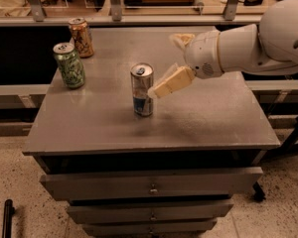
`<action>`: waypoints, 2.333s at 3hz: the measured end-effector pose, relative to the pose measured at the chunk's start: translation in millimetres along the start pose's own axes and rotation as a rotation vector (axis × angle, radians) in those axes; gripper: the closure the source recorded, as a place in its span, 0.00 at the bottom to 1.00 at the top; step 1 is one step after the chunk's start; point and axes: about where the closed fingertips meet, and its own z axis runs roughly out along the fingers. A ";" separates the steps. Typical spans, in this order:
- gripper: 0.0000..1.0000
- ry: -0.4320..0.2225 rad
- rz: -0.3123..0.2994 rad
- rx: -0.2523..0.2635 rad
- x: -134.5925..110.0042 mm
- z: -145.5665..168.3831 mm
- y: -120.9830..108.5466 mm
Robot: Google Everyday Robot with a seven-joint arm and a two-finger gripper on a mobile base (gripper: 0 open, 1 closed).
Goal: Knock redbull can over
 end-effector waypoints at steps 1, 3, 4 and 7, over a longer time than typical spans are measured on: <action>0.00 -0.027 0.002 -0.034 2.6 9.5 8.1; 0.00 -0.119 0.024 -0.113 -0.4 22.6 33.5; 0.00 -0.152 0.030 -0.133 -7.9 27.8 46.6; 0.41 -0.182 0.068 -0.123 -12.4 31.9 58.0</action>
Offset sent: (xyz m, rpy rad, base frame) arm -0.0227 0.0283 -0.0241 0.0853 0.0441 0.1197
